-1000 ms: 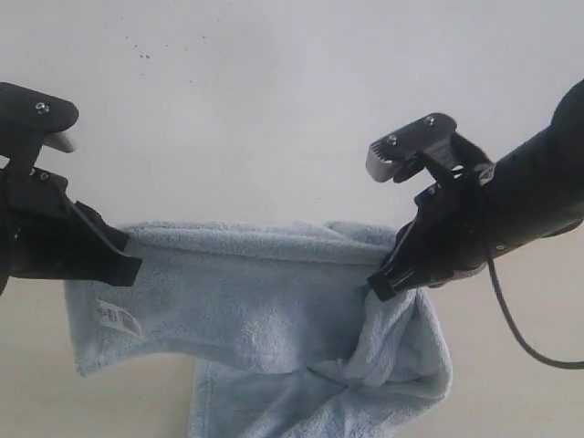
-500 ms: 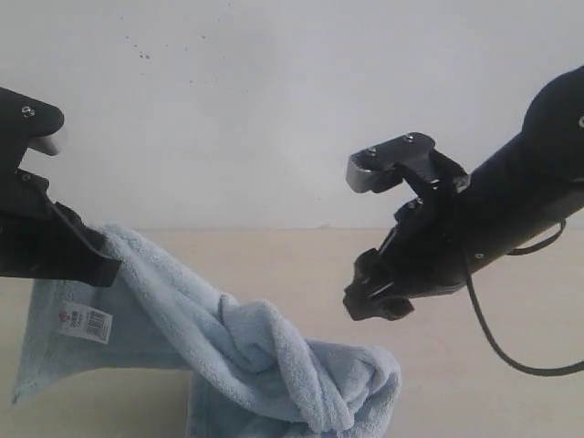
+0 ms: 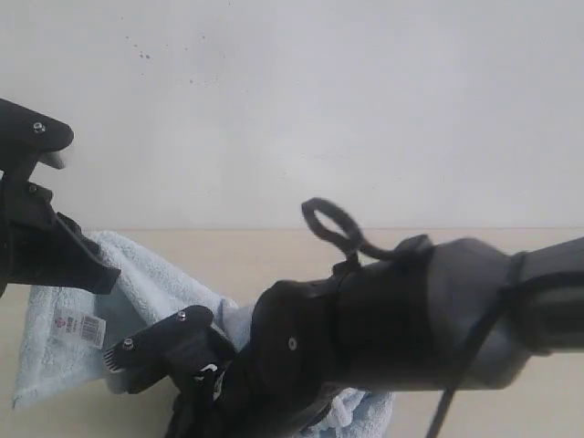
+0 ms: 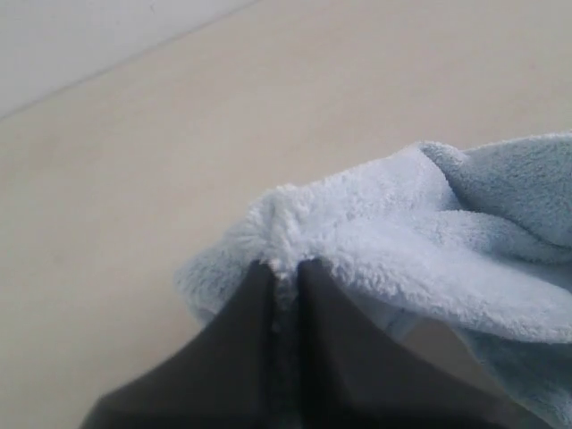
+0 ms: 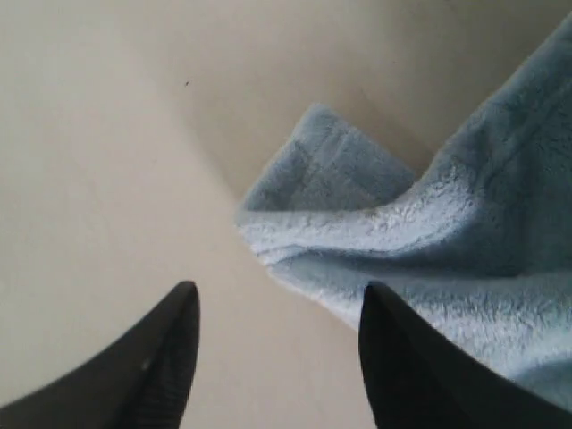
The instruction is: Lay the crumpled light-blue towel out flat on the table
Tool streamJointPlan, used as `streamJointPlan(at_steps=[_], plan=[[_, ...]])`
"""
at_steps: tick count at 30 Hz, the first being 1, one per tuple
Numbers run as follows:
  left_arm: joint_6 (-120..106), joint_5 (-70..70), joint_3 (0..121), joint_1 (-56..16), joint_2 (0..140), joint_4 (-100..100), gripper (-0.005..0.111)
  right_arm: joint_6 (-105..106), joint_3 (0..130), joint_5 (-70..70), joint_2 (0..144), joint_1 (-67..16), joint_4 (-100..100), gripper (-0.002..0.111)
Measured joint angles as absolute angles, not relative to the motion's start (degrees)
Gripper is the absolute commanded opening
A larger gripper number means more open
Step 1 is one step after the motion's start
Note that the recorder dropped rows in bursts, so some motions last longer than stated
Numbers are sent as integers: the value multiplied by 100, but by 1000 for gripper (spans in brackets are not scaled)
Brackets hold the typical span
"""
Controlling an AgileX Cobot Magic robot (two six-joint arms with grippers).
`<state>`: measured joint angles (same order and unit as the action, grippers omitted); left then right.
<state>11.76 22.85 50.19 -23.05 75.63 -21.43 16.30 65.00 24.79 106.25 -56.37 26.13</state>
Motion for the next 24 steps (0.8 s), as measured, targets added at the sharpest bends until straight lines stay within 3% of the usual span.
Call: streamJointPlan(at_steps=[11, 20, 24], plan=[[1287, 2199, 5019, -2264, 7755, -2143, 4, 465, 7382, 2124, 11615, -5646, 2098, 51], [1287, 2186, 5019, -2264, 7755, -2143, 4, -2077, 7589, 2870, 11717, -5646, -842, 51], [1300, 2186, 5019, -2264, 7755, -2143, 4, -2561, 7589, 2898, 11745, -5646, -1226, 51]])
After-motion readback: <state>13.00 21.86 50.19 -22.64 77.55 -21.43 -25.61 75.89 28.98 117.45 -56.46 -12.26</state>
